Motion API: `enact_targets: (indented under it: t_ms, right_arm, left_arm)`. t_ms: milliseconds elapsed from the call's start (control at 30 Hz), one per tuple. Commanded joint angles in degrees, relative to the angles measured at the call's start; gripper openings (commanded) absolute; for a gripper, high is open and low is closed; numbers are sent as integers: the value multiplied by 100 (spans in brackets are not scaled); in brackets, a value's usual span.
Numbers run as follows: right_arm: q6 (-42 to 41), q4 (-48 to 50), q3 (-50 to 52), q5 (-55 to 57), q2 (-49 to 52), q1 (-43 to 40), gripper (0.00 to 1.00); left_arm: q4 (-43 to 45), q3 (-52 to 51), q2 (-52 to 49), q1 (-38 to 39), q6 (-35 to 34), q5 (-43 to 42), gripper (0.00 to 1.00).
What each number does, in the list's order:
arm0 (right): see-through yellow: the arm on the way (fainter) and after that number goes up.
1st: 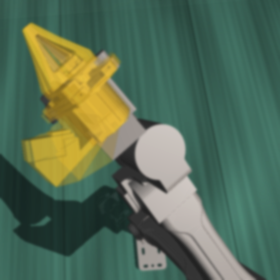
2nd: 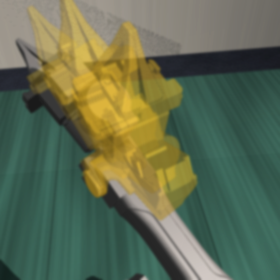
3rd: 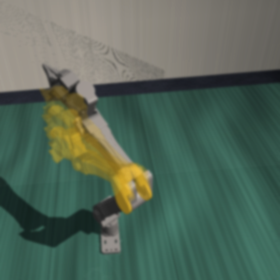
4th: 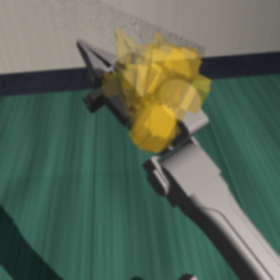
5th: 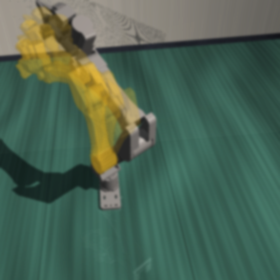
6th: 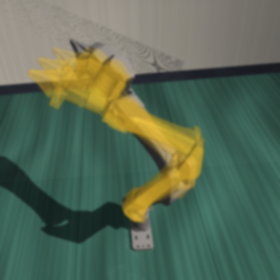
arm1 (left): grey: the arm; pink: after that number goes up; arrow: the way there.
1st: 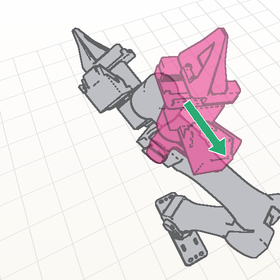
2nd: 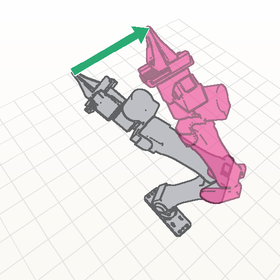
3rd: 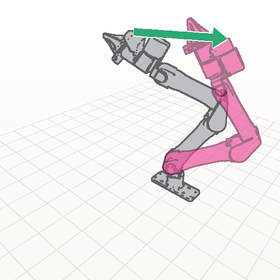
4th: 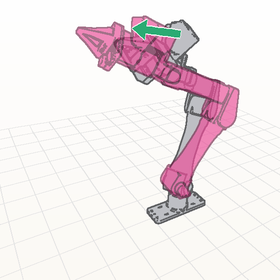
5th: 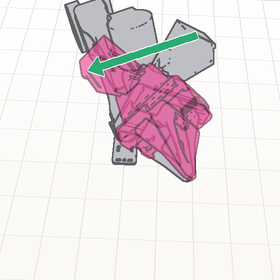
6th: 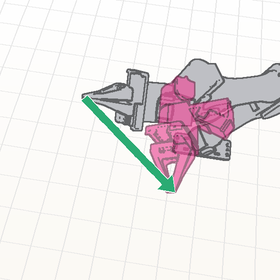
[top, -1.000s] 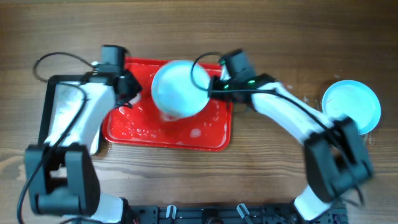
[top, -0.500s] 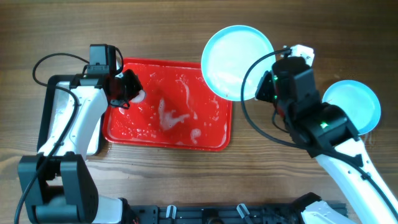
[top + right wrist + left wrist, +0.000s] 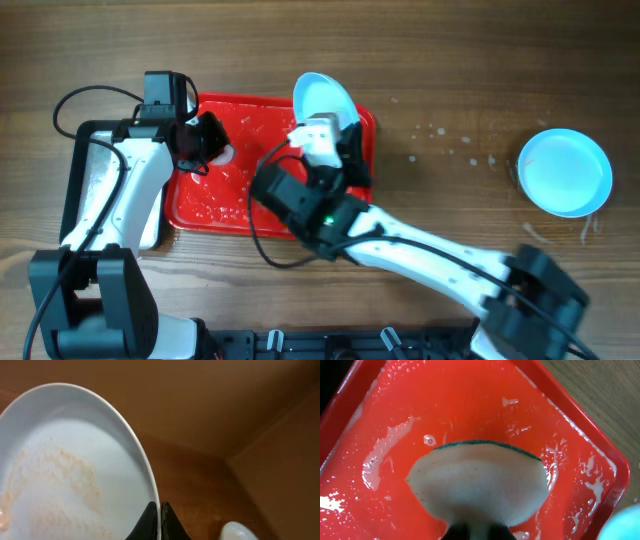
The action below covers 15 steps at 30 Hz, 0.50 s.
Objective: Clean dirty plates on tray and stack at the side
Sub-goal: 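Lift the cleaned plate off the tray with the right gripper, then carry the plate right and set it onto the plate stack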
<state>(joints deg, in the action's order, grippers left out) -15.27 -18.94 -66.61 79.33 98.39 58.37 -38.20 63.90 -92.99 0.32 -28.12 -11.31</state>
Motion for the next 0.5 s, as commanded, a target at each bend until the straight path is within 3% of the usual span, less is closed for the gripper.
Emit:
enact_targets:
  t_ms: [0, 467]
  right_arm:
    - [984, 295, -24, 772, 411, 31, 4]
    - [1064, 476, -17, 761, 426, 31, 4]
  left_arm:
    - [-20, -24, 107, -7, 136, -87, 4]
    - [-39, -24, 107, -7, 136, -85, 4]
